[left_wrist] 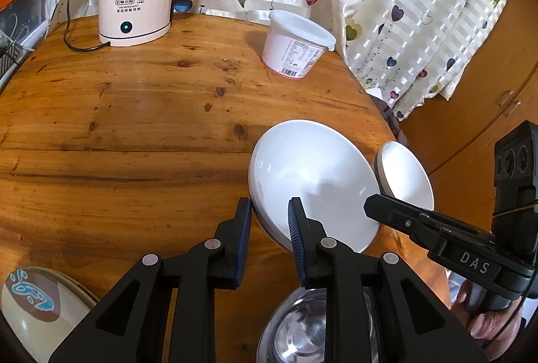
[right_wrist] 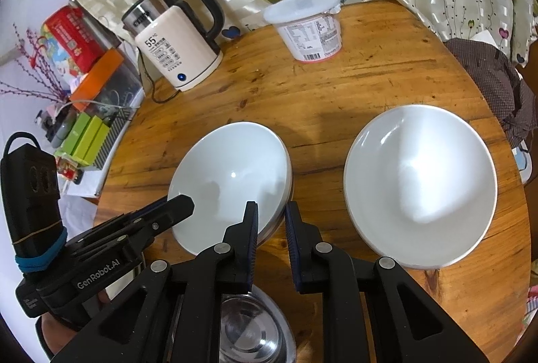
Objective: Organize plates and bowls
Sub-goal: 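Lower the white bowl stack into the steel bowl with both tools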
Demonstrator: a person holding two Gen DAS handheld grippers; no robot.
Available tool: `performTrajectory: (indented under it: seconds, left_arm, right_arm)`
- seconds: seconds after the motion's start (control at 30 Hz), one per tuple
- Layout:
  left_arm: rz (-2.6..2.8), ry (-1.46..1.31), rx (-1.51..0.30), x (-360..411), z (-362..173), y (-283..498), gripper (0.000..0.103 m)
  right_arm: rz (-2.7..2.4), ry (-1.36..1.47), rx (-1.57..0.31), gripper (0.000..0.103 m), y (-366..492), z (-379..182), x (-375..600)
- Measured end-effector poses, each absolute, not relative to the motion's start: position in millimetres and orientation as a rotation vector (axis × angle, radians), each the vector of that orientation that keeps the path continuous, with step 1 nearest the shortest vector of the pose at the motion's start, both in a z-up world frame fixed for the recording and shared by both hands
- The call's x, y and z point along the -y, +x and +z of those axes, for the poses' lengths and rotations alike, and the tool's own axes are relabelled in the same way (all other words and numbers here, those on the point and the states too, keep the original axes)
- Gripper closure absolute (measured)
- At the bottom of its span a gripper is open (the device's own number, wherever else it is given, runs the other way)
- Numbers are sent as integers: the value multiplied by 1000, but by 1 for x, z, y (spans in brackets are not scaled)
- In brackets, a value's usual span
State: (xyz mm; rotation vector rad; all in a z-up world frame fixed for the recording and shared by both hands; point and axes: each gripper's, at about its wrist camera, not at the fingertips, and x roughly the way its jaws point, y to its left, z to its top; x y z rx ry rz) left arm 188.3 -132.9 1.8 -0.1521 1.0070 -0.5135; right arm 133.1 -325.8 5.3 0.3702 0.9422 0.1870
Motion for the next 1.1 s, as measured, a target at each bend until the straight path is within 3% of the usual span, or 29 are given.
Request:
performTrajectory:
  seconds: [0.67,1.1]
  left_arm:
    - [-511,-127,-948,123,40,138,79]
    - [-514,-116,-969,119,34,102,79]
  right_arm:
    - [197,346,-897,87,82,41,311]
    - [199,349,-917,87,43,35,306]
